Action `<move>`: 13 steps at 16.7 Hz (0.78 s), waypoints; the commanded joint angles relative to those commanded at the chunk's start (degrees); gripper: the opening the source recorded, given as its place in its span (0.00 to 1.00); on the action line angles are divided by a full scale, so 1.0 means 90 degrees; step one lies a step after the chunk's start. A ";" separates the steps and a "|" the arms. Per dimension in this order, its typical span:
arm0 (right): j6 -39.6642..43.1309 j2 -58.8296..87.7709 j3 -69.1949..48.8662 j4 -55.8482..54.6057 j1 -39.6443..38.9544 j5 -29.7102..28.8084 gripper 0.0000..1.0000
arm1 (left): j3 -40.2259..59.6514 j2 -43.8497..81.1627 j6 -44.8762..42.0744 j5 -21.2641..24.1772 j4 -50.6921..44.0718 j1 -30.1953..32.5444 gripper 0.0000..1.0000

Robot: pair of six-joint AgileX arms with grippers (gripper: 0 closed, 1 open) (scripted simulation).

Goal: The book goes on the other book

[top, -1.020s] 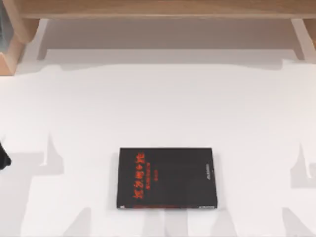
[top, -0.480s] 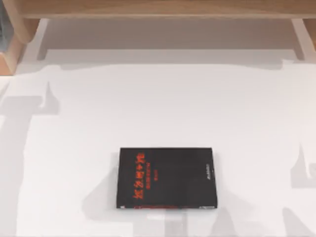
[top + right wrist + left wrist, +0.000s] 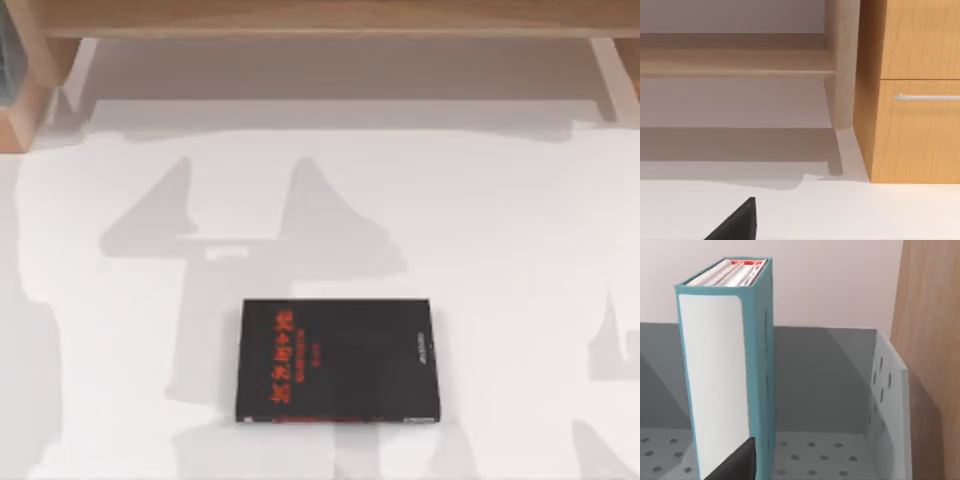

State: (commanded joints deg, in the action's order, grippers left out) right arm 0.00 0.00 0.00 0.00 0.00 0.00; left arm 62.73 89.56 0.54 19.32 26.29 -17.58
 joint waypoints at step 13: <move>0.0000 0.0000 0.0000 0.0000 0.0000 0.0000 1.00 | 0.2038 0.2894 0.0018 0.0627 0.0858 -0.0568 1.00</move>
State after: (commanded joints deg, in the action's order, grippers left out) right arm 0.00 0.00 0.00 0.00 0.00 0.00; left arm 81.07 115.61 0.70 24.96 34.01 -22.69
